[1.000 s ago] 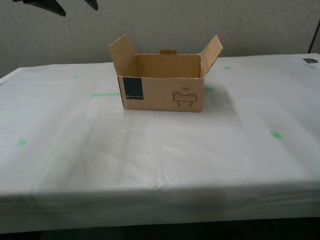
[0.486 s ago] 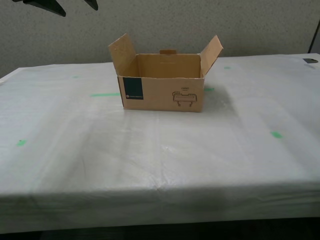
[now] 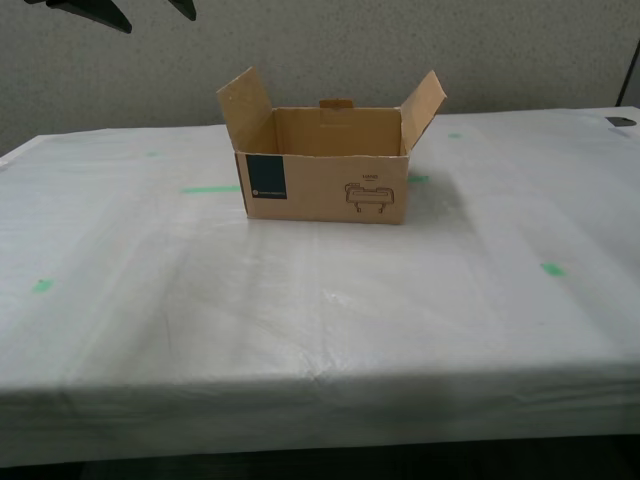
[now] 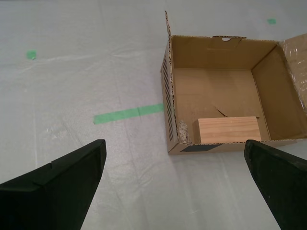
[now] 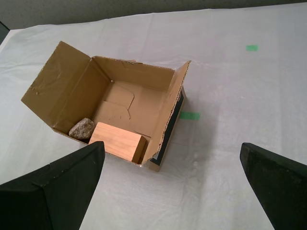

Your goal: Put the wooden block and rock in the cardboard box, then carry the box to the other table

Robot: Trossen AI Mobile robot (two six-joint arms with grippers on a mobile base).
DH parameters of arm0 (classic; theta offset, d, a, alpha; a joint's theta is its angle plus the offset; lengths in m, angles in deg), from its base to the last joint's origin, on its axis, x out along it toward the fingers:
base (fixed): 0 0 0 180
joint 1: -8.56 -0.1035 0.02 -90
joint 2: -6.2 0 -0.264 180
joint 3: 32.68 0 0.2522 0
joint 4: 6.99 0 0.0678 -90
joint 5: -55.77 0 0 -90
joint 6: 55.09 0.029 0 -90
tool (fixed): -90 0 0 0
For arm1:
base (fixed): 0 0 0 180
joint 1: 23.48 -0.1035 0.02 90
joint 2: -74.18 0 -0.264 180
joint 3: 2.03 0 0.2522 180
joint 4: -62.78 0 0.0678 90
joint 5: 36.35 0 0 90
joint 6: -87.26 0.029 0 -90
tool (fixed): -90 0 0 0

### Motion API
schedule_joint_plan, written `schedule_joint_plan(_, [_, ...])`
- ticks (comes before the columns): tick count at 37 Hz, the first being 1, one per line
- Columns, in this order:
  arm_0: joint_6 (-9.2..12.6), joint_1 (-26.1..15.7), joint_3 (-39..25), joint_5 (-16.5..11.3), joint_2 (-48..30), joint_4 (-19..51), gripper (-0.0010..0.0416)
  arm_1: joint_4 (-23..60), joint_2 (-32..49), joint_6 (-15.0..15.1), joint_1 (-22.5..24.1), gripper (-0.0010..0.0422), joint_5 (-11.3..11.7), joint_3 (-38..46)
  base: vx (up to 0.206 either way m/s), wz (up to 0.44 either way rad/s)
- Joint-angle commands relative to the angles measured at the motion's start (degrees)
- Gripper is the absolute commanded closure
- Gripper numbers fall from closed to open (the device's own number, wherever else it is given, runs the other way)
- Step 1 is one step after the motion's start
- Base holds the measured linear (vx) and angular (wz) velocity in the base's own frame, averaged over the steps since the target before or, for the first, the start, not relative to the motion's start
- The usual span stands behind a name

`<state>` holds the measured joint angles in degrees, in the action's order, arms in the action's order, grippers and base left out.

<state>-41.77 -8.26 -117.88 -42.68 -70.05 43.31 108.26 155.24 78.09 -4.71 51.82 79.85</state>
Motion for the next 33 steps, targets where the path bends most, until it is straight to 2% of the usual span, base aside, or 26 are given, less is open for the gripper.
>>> schedule_joint_plan(1, [0.24,-0.02,-0.02,0.26,0.04,-0.09,0.0012,-0.11,-0.02,0.2,0.02,0.0018,-0.17,0.02,0.0,0.0])
schedule_joint_plan(33, [0.24,-0.02,-0.02,0.26,0.04,-0.09,0.0012,-0.11,-0.02,0.2,0.0,0.0018,-0.17,0.02,0.0,0.0])
